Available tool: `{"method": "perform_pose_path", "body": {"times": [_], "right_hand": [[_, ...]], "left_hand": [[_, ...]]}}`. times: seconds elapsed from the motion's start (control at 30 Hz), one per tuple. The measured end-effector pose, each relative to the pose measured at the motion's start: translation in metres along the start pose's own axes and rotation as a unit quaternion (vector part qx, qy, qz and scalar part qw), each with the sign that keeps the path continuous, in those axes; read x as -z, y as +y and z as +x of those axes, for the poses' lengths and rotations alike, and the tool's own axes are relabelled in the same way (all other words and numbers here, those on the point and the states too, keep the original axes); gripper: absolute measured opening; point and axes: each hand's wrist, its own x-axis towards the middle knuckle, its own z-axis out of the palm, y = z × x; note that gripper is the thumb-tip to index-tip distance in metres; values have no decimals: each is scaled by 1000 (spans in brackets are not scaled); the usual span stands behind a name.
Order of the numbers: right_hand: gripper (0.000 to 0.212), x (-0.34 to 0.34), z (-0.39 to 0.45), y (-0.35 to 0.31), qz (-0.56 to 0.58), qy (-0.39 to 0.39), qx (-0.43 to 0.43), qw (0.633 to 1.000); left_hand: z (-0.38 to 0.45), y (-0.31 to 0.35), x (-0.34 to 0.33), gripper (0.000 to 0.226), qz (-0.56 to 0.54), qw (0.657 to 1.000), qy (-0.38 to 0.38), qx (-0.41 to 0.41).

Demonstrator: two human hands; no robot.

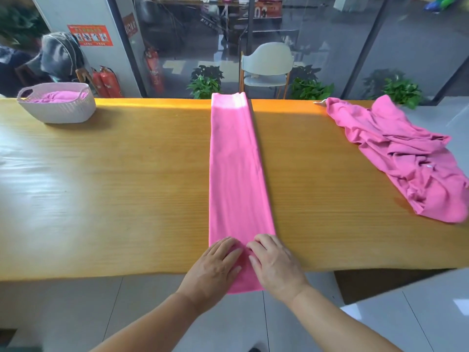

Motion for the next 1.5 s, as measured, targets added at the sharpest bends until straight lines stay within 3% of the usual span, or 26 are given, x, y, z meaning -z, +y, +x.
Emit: {"method": "perform_pose_path", "body": {"times": [0.33, 0.47, 0.7, 0.87, 0.93, 1.07, 1.27, 1.4, 1.5], "right_hand": [[53, -4, 1, -7, -4, -97, -76, 992], [69, 0, 27, 5, 28, -122, -49, 991], [49, -7, 56, 18, 42, -105, -40, 993], [21, -3, 50, 14, 46, -12, -18, 999], [20, 5, 39, 9, 50, -25, 17, 998], [45, 19, 24, 17, 36, -95, 42, 994], [10, 22, 33, 20, -32, -91, 105, 990], [7, 27, 47, 14, -25, -122, 40, 991], [18, 34, 58, 12, 31, -125, -57, 990]], "left_hand": [[22, -7, 4, 69, 64, 987, -124, 76], [45, -24, -1, 63, 106, 978, -155, 96], [69, -44, -1, 62, 84, 981, -142, 99], [61, -37, -7, 45, 63, 995, -42, 69], [52, -35, -8, 40, 62, 997, -26, 42], [36, -33, 0, 32, -30, 998, 33, 46], [30, -25, 8, 52, -30, 999, 2, 42], [36, -21, 11, 30, -8, 999, 11, 37], [44, -18, 15, 12, 28, 999, 10, 40]]}}
